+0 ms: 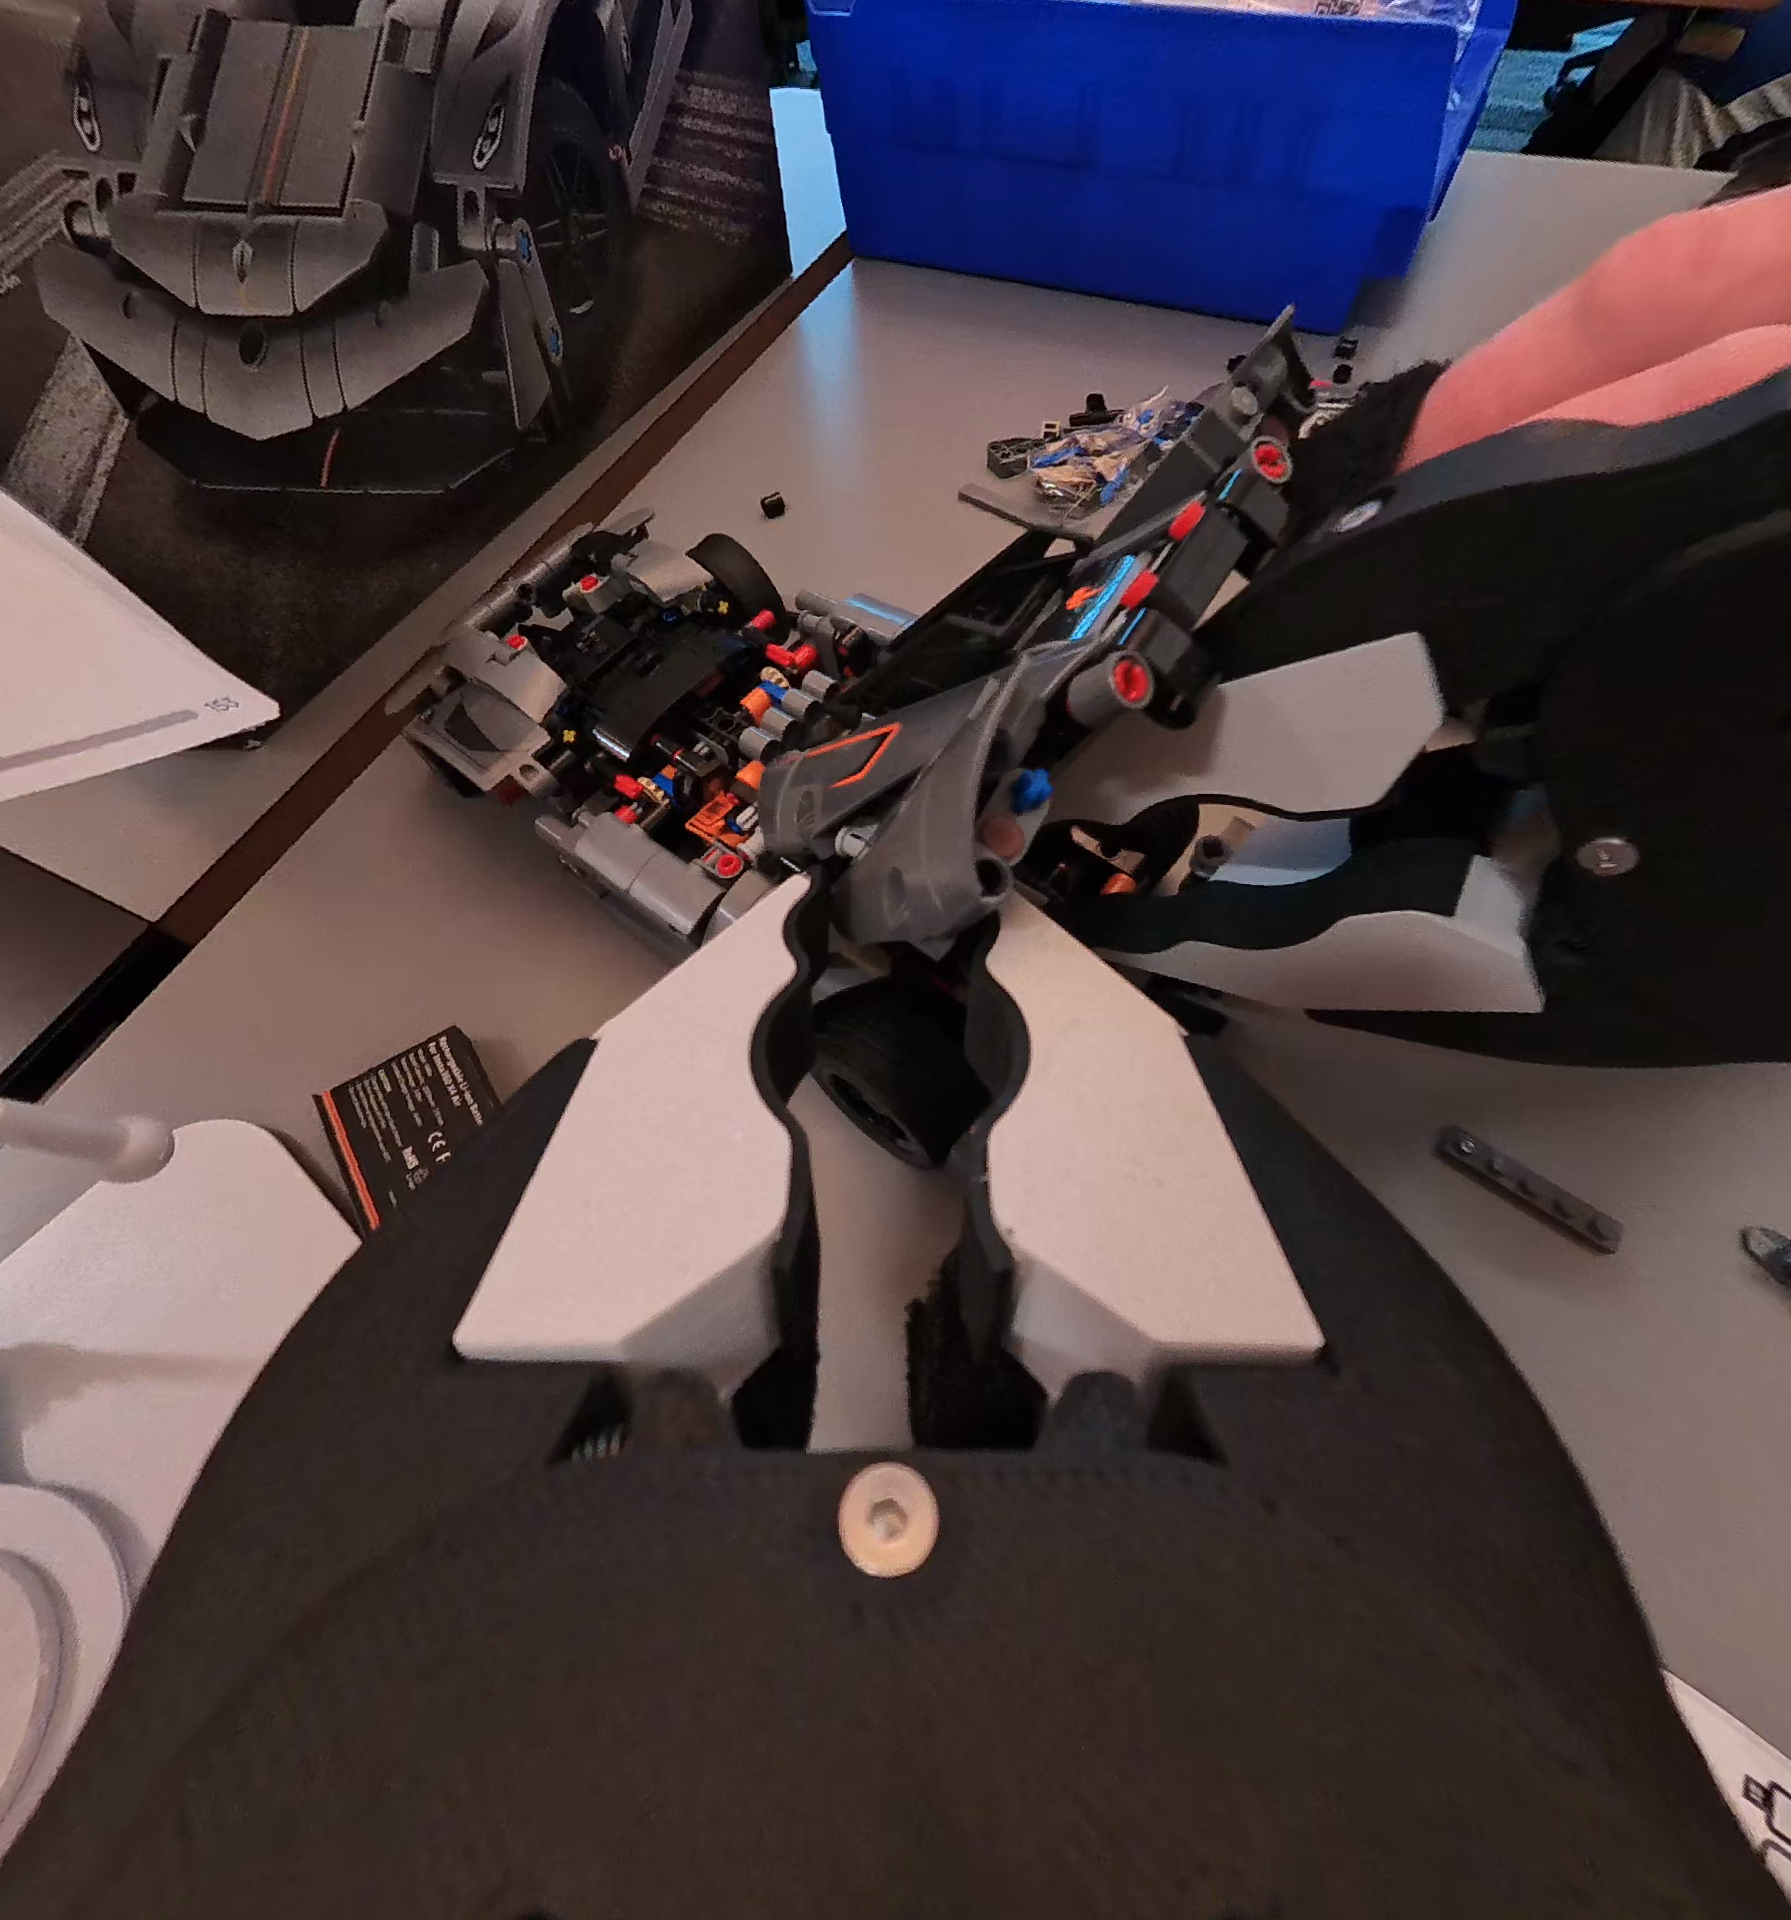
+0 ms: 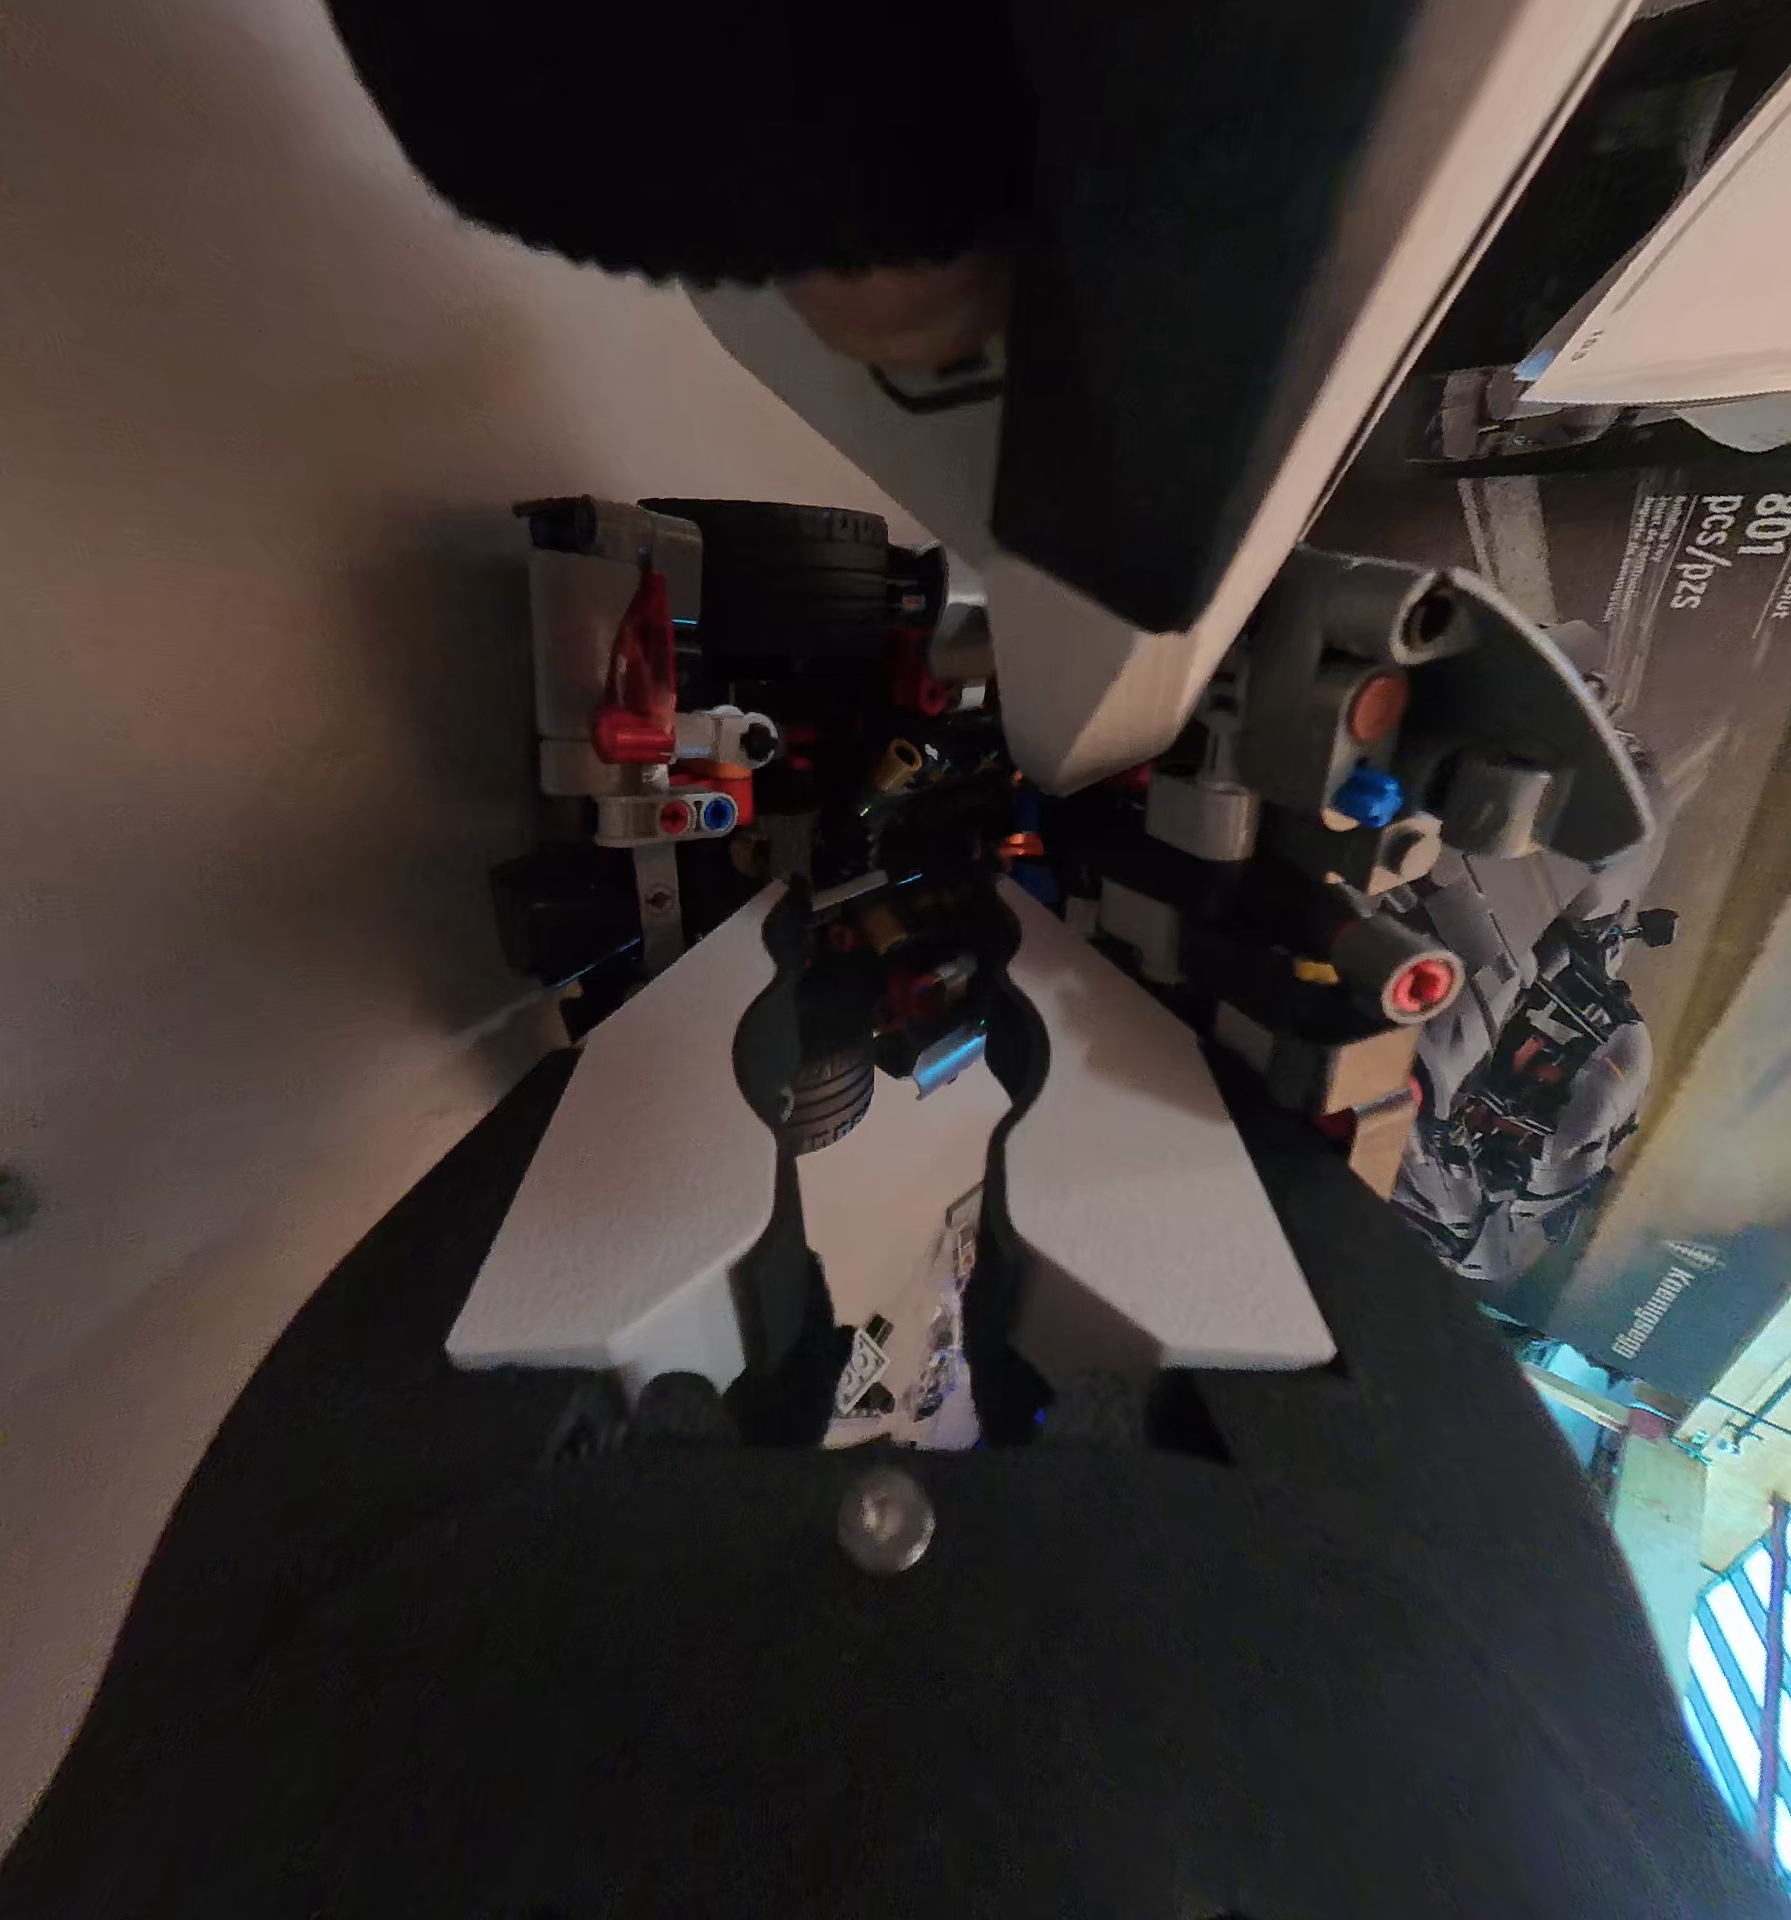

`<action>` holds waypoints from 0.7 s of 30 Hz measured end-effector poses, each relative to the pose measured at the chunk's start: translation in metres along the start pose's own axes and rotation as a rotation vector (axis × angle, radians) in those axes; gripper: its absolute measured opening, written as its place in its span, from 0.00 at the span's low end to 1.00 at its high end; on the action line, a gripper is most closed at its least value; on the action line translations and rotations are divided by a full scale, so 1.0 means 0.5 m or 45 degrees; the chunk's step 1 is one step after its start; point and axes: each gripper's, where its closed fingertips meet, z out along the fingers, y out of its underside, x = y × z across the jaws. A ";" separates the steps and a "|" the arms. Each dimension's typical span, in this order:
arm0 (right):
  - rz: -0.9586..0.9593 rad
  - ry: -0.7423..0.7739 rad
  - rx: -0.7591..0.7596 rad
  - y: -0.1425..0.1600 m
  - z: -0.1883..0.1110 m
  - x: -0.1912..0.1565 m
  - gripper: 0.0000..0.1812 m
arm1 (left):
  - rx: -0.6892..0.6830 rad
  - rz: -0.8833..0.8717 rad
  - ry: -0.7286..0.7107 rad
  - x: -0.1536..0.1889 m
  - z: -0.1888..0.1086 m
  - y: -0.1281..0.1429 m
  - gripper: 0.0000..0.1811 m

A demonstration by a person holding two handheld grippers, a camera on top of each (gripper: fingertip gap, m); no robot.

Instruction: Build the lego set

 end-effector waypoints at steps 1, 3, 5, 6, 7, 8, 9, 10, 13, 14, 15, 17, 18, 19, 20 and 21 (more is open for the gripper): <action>-0.008 0.013 0.002 0.000 0.000 0.001 0.16 | 0.000 -0.001 -0.001 0.000 0.001 0.000 0.12; -0.018 0.033 0.007 -0.002 0.000 0.004 0.17 | 0.001 -0.001 -0.002 -0.001 0.001 0.000 0.12; -0.026 0.075 0.007 -0.001 -0.002 0.012 0.08 | 0.002 -0.002 0.001 -0.001 0.001 0.000 0.12; -0.046 0.119 0.011 -0.001 -0.003 0.021 0.06 | 0.007 -0.003 0.009 0.001 0.001 -0.002 0.12; -0.060 0.129 0.024 -0.003 -0.005 0.024 0.06 | 0.009 -0.004 0.013 0.003 0.000 -0.003 0.12; -0.053 0.107 0.033 -0.004 -0.004 0.020 0.09 | 0.009 -0.002 0.006 0.001 -0.002 -0.004 0.11; -0.048 0.089 0.028 -0.003 -0.002 0.018 0.10 | 0.011 -0.004 -0.004 -0.001 -0.002 -0.005 0.11; -0.051 0.083 0.023 -0.002 -0.003 0.016 0.10 | 0.007 -0.006 0.001 0.000 -0.001 -0.004 0.11; 0.028 -0.022 0.058 -0.008 -0.013 -0.001 0.14 | 0.009 -0.003 0.010 0.002 0.000 -0.003 0.12; 0.035 -0.023 0.055 -0.008 -0.013 0.000 0.15 | 0.010 -0.006 0.014 0.002 0.000 -0.003 0.12; 0.037 -0.032 0.042 -0.006 -0.011 -0.002 0.17 | 0.012 -0.010 0.015 0.002 0.000 -0.003 0.12; 0.047 -0.046 0.009 0.001 -0.003 -0.006 0.17 | 0.013 -0.012 0.015 0.002 0.000 -0.004 0.11; 0.049 -0.042 0.003 0.002 -0.001 -0.006 0.17 | 0.011 -0.010 0.011 0.002 0.000 -0.003 0.11; 0.063 -0.045 0.003 0.001 -0.001 -0.005 0.16 | 0.011 -0.007 0.009 0.002 0.000 -0.004 0.11; 0.079 -0.048 0.002 0.001 -0.001 -0.005 0.16 | 0.010 -0.007 0.008 0.002 0.000 -0.004 0.11; 0.095 -0.045 -0.001 0.001 0.000 -0.004 0.15 | 0.010 -0.007 0.008 0.002 0.001 -0.004 0.11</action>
